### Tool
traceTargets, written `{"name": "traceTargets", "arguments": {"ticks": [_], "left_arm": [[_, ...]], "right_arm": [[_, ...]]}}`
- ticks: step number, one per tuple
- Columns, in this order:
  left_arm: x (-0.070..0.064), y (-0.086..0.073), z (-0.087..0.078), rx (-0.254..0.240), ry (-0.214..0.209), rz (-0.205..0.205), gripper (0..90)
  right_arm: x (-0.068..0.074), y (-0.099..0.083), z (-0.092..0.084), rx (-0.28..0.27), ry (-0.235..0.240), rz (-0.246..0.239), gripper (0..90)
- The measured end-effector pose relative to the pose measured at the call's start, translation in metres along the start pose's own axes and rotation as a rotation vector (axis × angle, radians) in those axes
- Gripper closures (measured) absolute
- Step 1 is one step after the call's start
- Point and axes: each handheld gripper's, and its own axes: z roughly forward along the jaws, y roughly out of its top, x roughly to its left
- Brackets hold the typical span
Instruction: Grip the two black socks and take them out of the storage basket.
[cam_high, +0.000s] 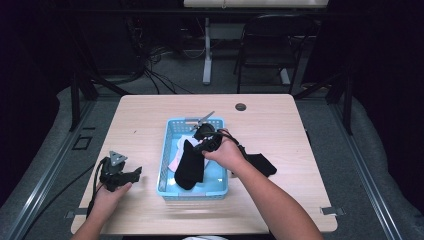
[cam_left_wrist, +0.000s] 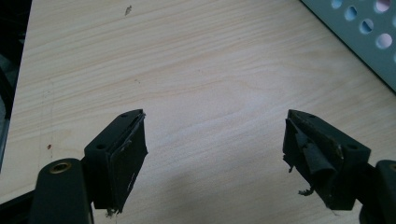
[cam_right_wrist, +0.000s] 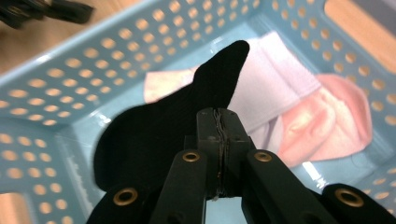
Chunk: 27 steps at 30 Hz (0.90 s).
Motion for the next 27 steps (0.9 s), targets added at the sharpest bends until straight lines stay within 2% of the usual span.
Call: {"name": "traceTargets", "arguments": {"ticks": [4, 10, 17, 21, 27], "left_arm": [[0.0, 0.0, 0.0, 0.0, 0.001, 0.001, 21.4], [0.0, 0.0, 0.0, 0.0, 0.0, 0.001, 21.4], [0.0, 0.0, 0.0, 0.0, 0.001, 0.0, 21.5], [0.0, 0.0, 0.0, 0.001, 0.001, 0.0, 21.4], [0.0, 0.0, 0.0, 0.002, 0.001, 0.0, 21.5]], "right_arm": [[0.009, 0.005, -0.013, -0.043, 0.003, -0.03, 88.9], [0.021, 0.013, -0.033, -0.077, -0.011, -0.079, 89.0], [0.027, 0.018, -0.052, -0.112, -0.029, -0.111, 89.0], [0.031, 0.023, -0.069, -0.145, -0.045, -0.13, 89.1], [0.032, 0.025, -0.089, -0.182, -0.064, -0.137, 89.1]]}}
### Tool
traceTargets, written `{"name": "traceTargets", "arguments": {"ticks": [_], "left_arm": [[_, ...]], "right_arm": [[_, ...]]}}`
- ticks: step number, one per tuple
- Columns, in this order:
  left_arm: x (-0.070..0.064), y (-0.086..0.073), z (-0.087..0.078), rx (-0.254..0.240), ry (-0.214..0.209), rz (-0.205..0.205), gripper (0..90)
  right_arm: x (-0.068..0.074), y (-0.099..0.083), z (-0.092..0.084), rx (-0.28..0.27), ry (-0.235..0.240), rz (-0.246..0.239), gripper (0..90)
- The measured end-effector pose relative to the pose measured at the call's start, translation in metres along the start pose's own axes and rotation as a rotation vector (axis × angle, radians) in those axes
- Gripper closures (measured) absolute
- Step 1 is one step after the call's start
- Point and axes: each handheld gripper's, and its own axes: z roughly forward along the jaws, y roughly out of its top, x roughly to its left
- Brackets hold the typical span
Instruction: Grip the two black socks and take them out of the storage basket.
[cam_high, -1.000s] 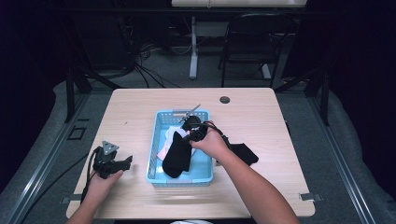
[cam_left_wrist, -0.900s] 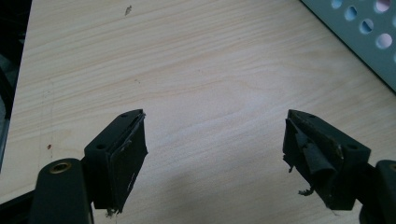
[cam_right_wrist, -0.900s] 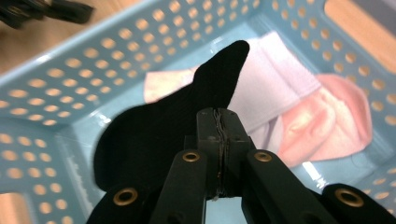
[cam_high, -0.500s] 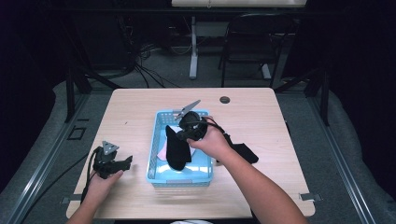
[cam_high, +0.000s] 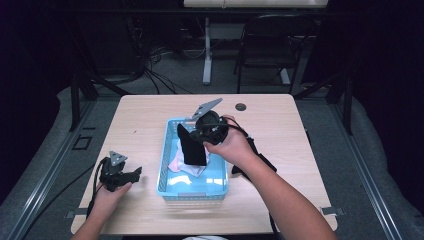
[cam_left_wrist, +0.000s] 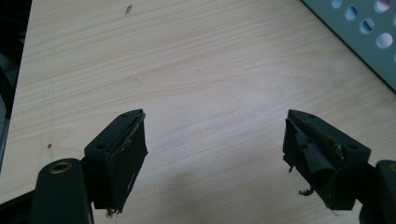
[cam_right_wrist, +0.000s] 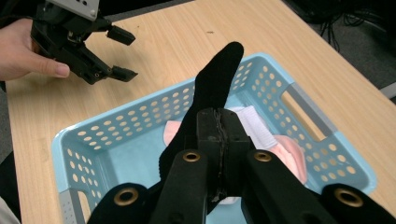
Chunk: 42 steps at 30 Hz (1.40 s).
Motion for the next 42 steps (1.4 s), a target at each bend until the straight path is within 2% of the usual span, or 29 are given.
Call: {"name": "traceTargets", "arguments": {"ticks": [13, 19, 23, 29, 35, 41, 42], "left_arm": [[0.0, 0.0, 0.001, 0.001, 0.002, -0.002, 21.5], [0.0, 0.0, 0.001, 0.001, 0.003, -0.005, 21.4], [0.0, -0.001, 0.001, 0.003, 0.004, -0.003, 21.4], [0.0, -0.001, 0.001, 0.006, 0.004, -0.001, 21.4], [-0.001, -0.001, 0.002, 0.007, 0.007, -0.002, 21.4], [-0.001, -0.001, 0.002, 0.009, 0.007, 0.0, 21.4], [-0.001, -0.001, 0.002, 0.01, 0.007, 0.002, 21.4]], "right_arm": [[-0.004, -0.005, -0.04, -0.042, -0.041, -0.002, 89.1], [-0.01, -0.017, -0.068, -0.07, -0.074, 0.019, 89.1], [-0.013, -0.023, -0.078, -0.07, -0.094, 0.026, 89.1], [-0.02, -0.043, -0.096, -0.067, -0.132, 0.059, 89.1], [-0.027, -0.069, -0.115, -0.096, -0.161, 0.112, 89.1], [-0.031, -0.09, -0.12, -0.085, -0.178, 0.142, 89.1], [-0.031, -0.099, -0.119, -0.079, -0.179, 0.153, 89.1]]}}
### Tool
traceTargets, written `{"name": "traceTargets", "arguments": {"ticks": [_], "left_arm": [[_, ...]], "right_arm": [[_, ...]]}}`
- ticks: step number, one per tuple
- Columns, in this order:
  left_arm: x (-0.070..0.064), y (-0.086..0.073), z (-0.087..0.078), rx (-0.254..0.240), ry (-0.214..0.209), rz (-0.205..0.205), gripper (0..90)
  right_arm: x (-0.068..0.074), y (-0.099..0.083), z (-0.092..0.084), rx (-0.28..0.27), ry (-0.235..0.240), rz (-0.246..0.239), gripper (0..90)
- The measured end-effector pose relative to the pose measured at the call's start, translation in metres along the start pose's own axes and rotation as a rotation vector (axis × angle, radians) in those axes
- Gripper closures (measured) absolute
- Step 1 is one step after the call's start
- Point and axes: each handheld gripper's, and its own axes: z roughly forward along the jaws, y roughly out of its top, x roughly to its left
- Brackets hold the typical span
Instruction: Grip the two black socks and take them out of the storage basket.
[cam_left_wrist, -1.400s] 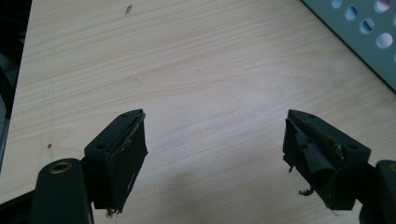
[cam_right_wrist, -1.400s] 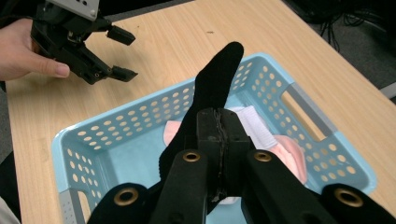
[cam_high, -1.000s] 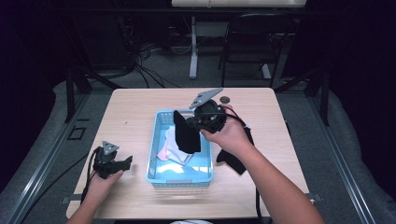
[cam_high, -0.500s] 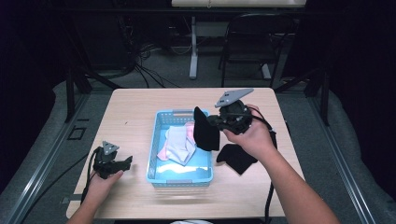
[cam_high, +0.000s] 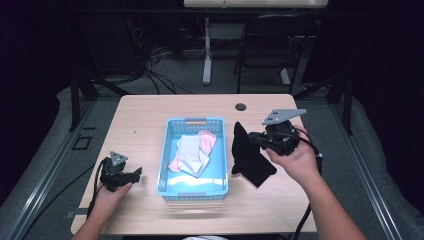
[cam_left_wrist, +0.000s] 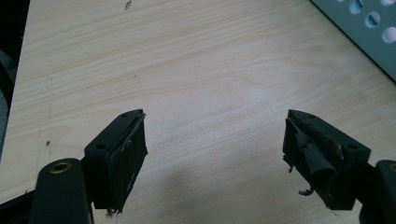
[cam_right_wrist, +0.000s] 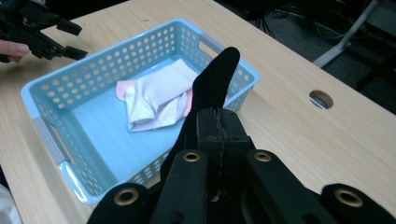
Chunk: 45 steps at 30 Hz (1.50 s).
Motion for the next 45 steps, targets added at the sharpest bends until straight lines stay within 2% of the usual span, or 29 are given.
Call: {"name": "traceTargets", "arguments": {"ticks": [6, 8, 13, 21, 31, 36, 42, 45], "left_arm": [[0.0, 0.0, 0.0, 0.0, 0.0, 0.0, 21.4], [0.0, 0.0, 0.0, 0.0, 0.0, -0.003, 21.5], [0.0, 0.0, 0.0, 0.0, -0.001, 0.0, 21.4], [0.0, 0.0, 0.0, 0.0, 0.0, 0.001, 21.5], [0.0, 0.0, 0.0, 0.002, 0.001, 0.001, 21.4], [0.0, -0.001, 0.0, 0.002, 0.001, -0.001, 21.4], [-0.001, -0.001, 0.0, 0.0, 0.0, -0.003, 21.4], [0.0, -0.001, 0.0, 0.0, -0.001, -0.006, 21.5]], "right_arm": [[0.0, -0.017, 0.005, 0.013, 0.004, 0.021, 89.1], [-0.001, -0.03, 0.013, 0.028, 0.019, 0.041, 89.1], [-0.005, -0.045, 0.025, 0.045, 0.033, 0.07, 89.1], [-0.035, -0.075, 0.048, 0.101, -0.056, 0.156, 89.1], [-0.06, -0.105, 0.067, 0.159, -0.103, 0.263, 88.4], [-0.066, -0.116, 0.074, 0.156, -0.128, 0.301, 78.1], [-0.067, -0.114, 0.07, 0.128, -0.159, 0.306, 63.2], [-0.069, -0.115, 0.069, 0.132, -0.172, 0.305, 59.4]]}}
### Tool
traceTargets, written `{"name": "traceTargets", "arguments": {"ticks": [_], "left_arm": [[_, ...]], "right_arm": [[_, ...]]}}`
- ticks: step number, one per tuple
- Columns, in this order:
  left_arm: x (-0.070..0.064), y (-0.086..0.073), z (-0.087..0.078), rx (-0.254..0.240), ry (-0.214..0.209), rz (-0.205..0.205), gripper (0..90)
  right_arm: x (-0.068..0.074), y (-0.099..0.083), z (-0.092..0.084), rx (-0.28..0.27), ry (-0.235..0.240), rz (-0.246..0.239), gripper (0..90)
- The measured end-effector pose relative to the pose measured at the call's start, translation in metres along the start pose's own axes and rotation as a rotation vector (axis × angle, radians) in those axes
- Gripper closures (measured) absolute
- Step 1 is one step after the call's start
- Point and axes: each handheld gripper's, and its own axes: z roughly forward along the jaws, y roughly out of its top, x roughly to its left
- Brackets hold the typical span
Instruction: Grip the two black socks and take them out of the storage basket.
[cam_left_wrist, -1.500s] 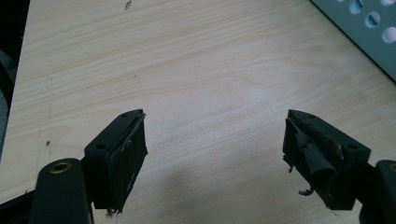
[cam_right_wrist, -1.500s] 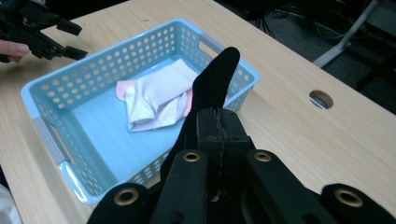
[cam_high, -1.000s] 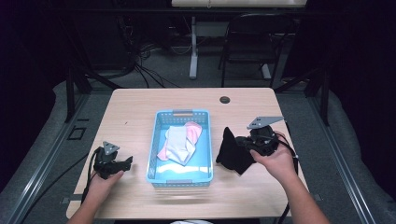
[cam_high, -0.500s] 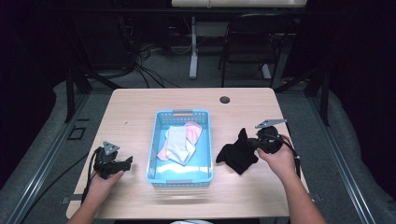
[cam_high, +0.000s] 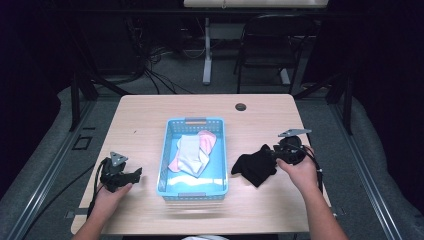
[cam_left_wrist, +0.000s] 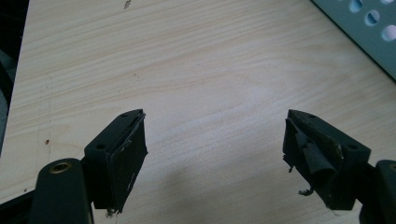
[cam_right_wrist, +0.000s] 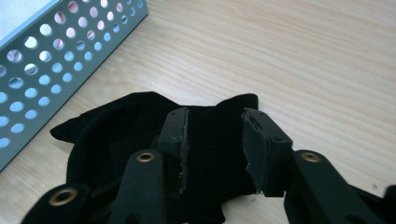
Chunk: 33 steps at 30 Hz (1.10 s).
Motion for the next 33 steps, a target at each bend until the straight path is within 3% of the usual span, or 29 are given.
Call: {"name": "traceTargets", "arguments": {"ticks": [6, 12, 22, 33], "left_arm": [[0.0, 0.0, 0.0, 0.001, -0.001, -0.002, 21.4], [0.0, 0.0, 0.0, -0.001, 0.0, -0.002, 21.4], [0.0, 0.0, 0.0, 0.002, 0.0, -0.003, 21.5], [0.001, 0.0, -0.001, 0.001, 0.0, -0.001, 21.4]], "right_arm": [[-0.001, 0.0, -0.002, -0.01, -0.001, 0.007, 57.5], [0.008, 0.004, -0.008, -0.027, 0.011, -0.018, 56.3], [0.036, 0.01, -0.017, -0.051, 0.053, -0.088, 54.6], [0.061, 0.001, -0.017, -0.044, 0.08, -0.135, 55.0]]}}
